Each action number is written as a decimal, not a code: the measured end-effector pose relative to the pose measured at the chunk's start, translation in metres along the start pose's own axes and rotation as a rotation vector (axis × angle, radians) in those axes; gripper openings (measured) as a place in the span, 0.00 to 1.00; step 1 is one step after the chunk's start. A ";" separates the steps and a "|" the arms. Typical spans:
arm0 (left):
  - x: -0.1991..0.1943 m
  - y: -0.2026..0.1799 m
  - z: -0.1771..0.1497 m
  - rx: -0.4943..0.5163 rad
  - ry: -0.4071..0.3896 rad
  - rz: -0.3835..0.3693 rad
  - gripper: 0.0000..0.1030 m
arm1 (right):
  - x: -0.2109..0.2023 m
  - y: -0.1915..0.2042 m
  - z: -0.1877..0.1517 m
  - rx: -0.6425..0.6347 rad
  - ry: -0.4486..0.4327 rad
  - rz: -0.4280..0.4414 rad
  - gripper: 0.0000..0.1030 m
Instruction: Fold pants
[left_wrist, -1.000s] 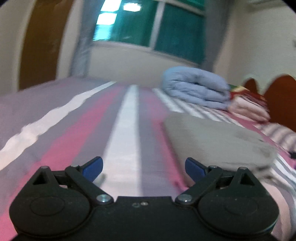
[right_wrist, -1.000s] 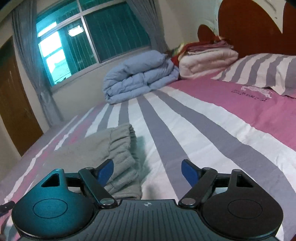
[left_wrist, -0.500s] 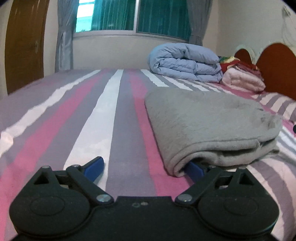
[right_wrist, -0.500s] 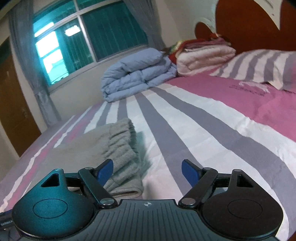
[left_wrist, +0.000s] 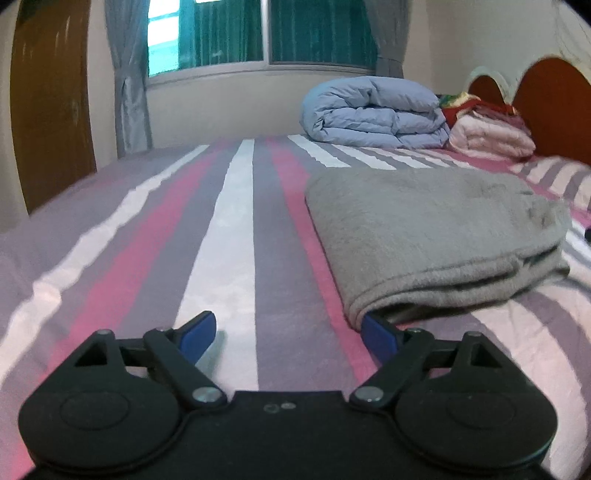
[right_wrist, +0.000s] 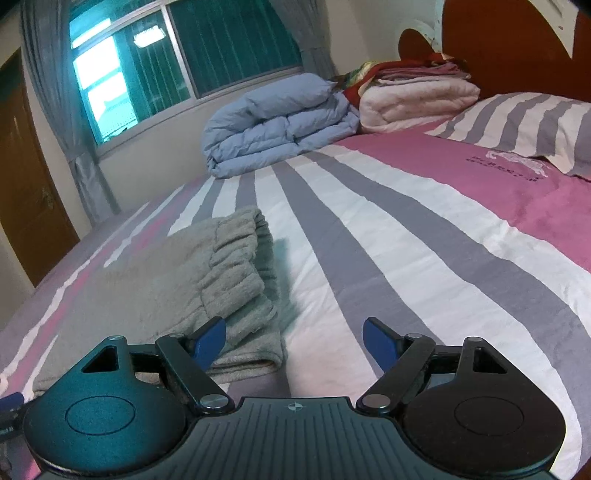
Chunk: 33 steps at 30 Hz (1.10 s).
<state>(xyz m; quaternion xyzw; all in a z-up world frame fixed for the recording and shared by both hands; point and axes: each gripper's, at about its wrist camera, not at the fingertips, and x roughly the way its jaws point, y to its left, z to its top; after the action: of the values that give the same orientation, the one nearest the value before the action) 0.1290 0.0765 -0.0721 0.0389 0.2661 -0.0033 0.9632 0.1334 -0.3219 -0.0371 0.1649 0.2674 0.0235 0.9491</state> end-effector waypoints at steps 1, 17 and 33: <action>-0.002 -0.003 0.000 0.018 -0.004 0.008 0.78 | -0.001 -0.001 0.000 0.010 -0.001 0.004 0.79; -0.009 0.013 0.008 -0.064 -0.049 0.033 0.79 | -0.003 -0.008 0.003 0.062 -0.027 0.037 0.80; 0.031 0.075 0.012 -0.519 -0.067 -0.041 0.88 | 0.029 -0.015 0.028 0.235 0.027 0.293 0.37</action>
<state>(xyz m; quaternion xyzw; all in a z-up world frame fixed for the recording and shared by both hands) 0.1634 0.1506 -0.0721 -0.2151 0.2267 0.0442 0.9489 0.1721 -0.3404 -0.0337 0.3117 0.2544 0.1322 0.9059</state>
